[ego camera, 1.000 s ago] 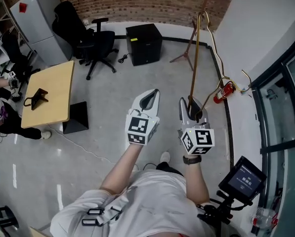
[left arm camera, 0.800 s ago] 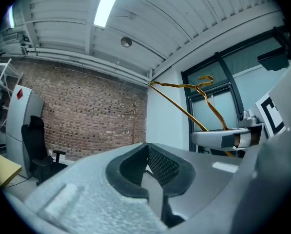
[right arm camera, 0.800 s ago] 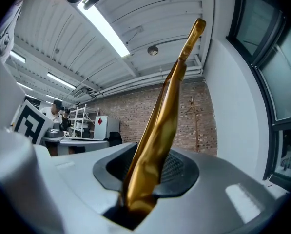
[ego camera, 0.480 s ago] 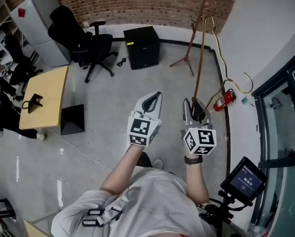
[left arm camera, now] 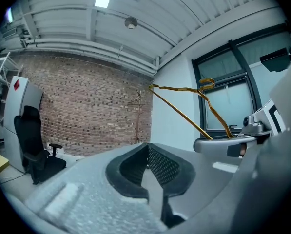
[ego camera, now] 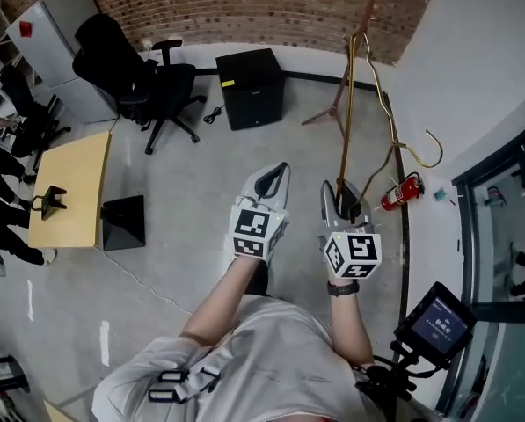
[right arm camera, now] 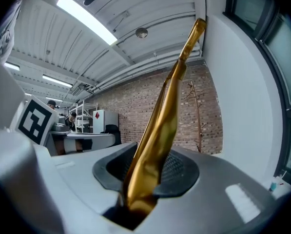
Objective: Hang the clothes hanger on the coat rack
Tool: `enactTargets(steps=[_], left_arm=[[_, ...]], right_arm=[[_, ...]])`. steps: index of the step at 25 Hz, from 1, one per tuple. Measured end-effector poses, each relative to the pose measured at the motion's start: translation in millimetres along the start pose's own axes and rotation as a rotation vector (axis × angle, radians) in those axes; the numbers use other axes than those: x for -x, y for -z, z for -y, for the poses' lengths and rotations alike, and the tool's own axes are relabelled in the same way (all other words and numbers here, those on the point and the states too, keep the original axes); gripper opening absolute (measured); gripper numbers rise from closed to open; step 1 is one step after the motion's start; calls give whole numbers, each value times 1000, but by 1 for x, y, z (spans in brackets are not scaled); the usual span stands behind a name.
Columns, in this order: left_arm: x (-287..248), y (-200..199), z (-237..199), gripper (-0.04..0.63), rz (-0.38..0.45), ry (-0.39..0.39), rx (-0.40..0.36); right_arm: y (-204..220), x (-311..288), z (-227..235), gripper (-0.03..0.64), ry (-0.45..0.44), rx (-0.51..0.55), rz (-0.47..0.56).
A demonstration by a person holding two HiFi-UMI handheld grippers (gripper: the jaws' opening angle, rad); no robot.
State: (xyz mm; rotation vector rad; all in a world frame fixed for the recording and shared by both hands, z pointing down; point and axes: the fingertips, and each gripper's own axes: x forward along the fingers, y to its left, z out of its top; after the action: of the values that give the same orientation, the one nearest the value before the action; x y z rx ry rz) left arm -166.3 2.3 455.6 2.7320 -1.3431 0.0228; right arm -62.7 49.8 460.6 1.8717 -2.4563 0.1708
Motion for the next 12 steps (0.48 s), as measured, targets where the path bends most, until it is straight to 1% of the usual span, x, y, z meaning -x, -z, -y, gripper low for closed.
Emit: enactTargets(steps=[6,8,12], left_arm=[[-72,-47,-53,-3,75,9,-69],[-92,-54,-73,-3,84,15,-70],[-136,-58,-93,-3,84,66,-54]], right_arm=[[-43,-92,23,120,0,23,61],[-49,-120,23,120,-2,31,64],[-52,-163,35,120,23,35,54]])
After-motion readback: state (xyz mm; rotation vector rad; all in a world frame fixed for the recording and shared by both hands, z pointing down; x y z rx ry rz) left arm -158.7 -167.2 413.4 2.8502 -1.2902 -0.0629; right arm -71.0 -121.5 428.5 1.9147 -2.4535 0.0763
